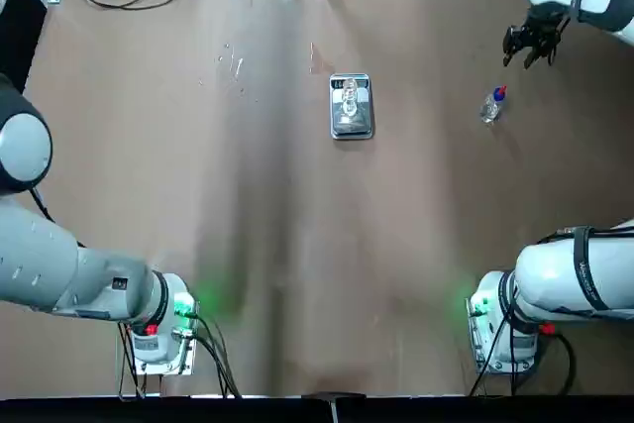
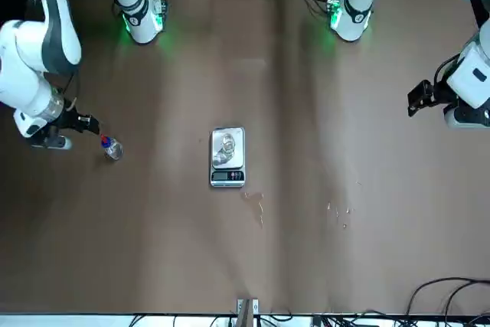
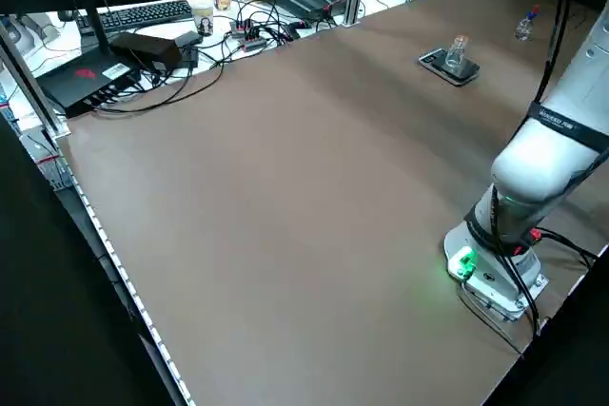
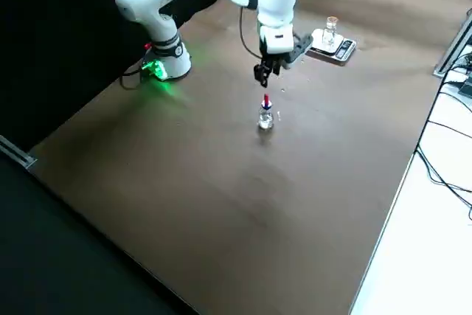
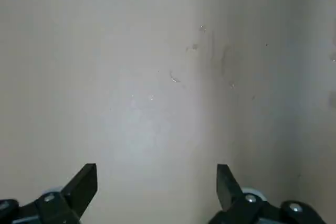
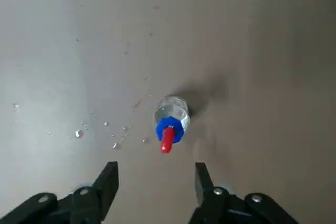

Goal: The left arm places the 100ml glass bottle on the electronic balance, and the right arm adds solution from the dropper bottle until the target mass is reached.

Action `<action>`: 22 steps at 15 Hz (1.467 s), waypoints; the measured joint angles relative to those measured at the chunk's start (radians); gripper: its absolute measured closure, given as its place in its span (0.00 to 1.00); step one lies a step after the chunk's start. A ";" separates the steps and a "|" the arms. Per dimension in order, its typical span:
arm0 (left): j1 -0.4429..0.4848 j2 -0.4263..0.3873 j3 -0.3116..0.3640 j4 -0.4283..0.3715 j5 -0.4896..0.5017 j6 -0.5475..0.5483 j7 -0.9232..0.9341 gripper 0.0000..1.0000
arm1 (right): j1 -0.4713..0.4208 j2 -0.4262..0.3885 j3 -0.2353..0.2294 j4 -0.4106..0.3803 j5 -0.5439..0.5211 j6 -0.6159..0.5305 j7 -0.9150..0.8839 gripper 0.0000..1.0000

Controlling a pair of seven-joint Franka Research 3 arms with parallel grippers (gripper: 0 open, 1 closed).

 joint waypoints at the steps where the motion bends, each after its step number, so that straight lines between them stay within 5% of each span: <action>1: 0.000 -0.002 0.000 -0.006 0.000 -0.001 0.002 0.00 | -0.004 0.008 0.000 -0.023 0.000 0.035 0.000 0.36; 9: -0.022 0.012 -0.012 -0.025 -0.003 -0.001 0.002 0.00 | -0.005 0.097 0.001 -0.087 0.000 0.198 -0.001 0.41; 22: -0.023 0.048 -0.013 -0.025 -0.003 0.006 0.015 0.00 | -0.010 0.116 0.000 -0.092 0.000 0.214 -0.003 0.52</action>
